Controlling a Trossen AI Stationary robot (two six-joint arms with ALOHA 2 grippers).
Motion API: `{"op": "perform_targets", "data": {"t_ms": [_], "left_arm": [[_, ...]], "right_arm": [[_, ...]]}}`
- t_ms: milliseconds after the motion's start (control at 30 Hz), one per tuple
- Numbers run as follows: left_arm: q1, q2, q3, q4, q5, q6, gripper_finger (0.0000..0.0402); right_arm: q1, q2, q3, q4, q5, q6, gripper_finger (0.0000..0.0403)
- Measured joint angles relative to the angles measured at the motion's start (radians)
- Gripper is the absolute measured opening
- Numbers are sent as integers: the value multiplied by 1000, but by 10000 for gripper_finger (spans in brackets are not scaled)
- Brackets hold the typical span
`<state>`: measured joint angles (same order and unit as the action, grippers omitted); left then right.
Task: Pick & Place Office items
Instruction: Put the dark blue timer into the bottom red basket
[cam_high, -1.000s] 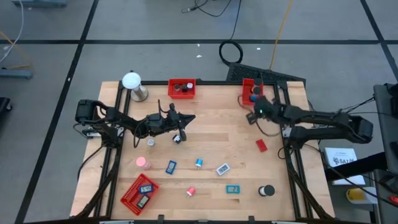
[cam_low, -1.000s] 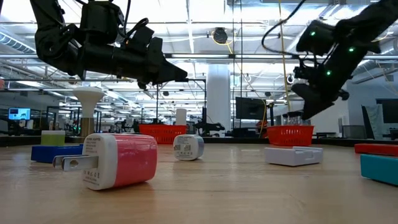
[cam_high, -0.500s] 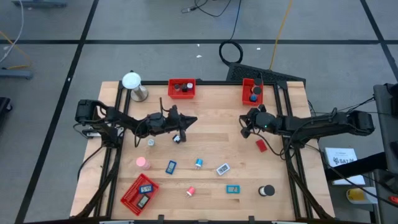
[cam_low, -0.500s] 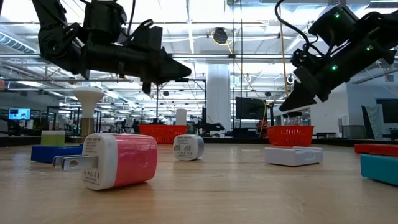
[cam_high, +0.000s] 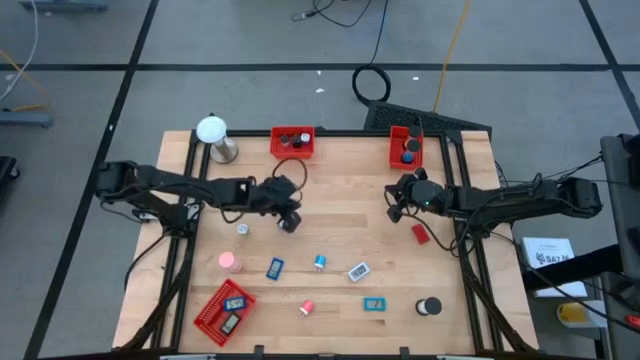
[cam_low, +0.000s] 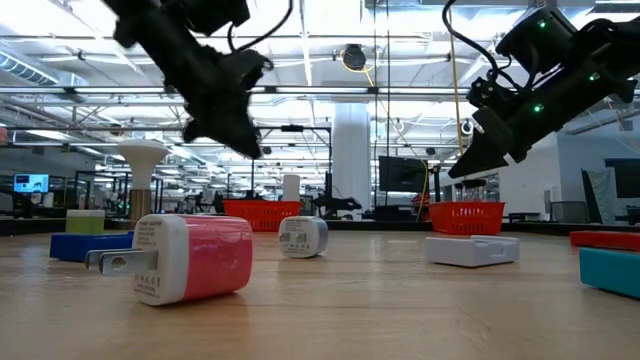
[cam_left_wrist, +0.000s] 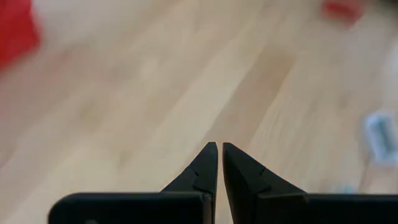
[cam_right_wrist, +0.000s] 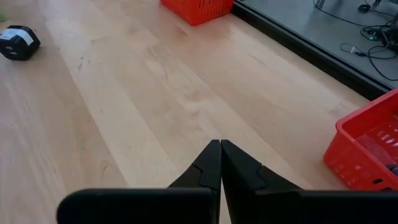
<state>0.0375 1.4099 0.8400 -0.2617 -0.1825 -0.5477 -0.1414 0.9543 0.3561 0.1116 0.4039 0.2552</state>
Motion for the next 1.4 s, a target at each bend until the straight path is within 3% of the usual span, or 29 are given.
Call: {"op": "perform_targets", "data": {"t_ms": [133, 300, 533, 667, 800, 1033, 1133, 1267, 1400], "left_arm": [[-19, 6, 92, -297, 0, -98, 55], [-27, 6, 179, -628, 63, -286, 127], [-61, 7, 176, -807, 178, -470, 234], [-72, 7, 168, -822, 161, -519, 274], [-72, 7, 168, -860, 155, -529, 286], [-92, -2, 167, -786, 155, -518, 265], [-147, -15, 168, -682, 186, -526, 252], [-259, 54, 167, -515, 197, -572, 237], [-334, 119, 168, -483, 198, -705, 233]], "right_arm": [[6, 0, 0, 13, -17, -6, 0], [6, 0, -8, 44, -17, -11, 0], [6, 0, -68, 174, -27, -48, 0], [5, 0, -90, 249, -99, -75, 0], [5, 0, -91, 263, -104, -85, 0], [5, 0, -91, 258, -104, -109, 0], [5, 0, -91, 258, -104, -111, 0], [5, 0, -91, 264, -104, -111, 0], [5, 0, -92, 283, -103, -111, 0]]}}
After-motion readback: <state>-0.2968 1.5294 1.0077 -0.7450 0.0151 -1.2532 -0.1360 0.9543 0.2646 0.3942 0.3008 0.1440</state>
